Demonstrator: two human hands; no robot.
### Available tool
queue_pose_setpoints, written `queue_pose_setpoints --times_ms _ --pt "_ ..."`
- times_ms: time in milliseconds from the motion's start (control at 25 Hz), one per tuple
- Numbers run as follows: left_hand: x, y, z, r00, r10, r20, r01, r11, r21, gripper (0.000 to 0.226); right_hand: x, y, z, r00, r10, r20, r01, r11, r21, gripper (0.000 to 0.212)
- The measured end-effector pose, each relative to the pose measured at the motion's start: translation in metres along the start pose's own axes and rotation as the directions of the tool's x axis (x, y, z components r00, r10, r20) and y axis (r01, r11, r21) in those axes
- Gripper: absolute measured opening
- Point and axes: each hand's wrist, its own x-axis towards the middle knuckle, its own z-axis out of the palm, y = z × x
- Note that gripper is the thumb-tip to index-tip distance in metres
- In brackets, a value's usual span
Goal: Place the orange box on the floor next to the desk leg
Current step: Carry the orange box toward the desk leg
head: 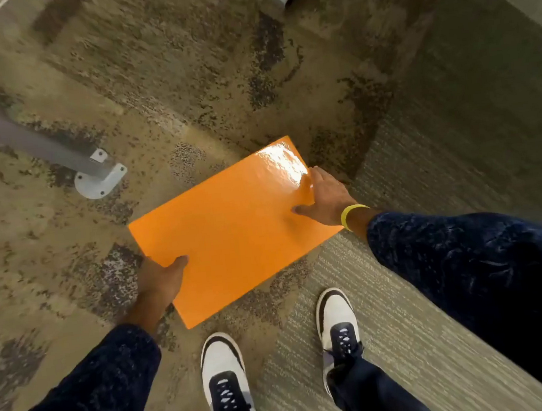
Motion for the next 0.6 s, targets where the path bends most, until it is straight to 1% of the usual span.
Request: queue_pose_setpoints --times_ms 80,160,200,280,360,480,600 --pt "0.008 -0.002 0.007 0.998 -0.012 -0.056 0.01 1.0 -0.029 0.091 0.011 0.002 0.007 1.0 0.027 0.016 -0.028 0.997 0.07 0.106" --pt "0.018 -0.007 0.011 0.997 0.0 -0.081 -0.009 0.994 -0.108 0.088 0.02 0.005 0.014 0.996 0.069 0.061 -0.077 0.987 0.143 0.106" --pt "0.023 -0.01 0.013 0.996 -0.003 -0.085 -0.01 0.988 -0.156 0.083 0.027 0.006 0.017 0.993 0.092 0.073 -0.103 0.979 0.176 0.106" --pt "0.032 -0.013 0.012 0.995 -0.025 -0.094 0.007 0.982 -0.189 0.071 0.038 0.008 0.019 0.989 0.127 0.073 -0.14 0.966 0.218 0.103" --pt "0.035 -0.014 0.012 0.994 -0.073 -0.084 0.053 0.975 -0.215 0.064 0.049 0.013 0.021 0.986 0.145 0.077 -0.16 0.955 0.248 0.098" --pt "0.036 -0.014 0.016 0.99 -0.119 -0.078 0.097 0.966 -0.241 0.063 0.061 0.021 0.023 0.978 0.176 0.109 -0.202 0.926 0.318 0.093" --pt "0.036 -0.015 0.016 0.991 -0.121 -0.056 0.104 0.964 -0.243 0.063 0.067 0.027 0.023 0.976 0.182 0.121 -0.214 0.911 0.354 0.086"
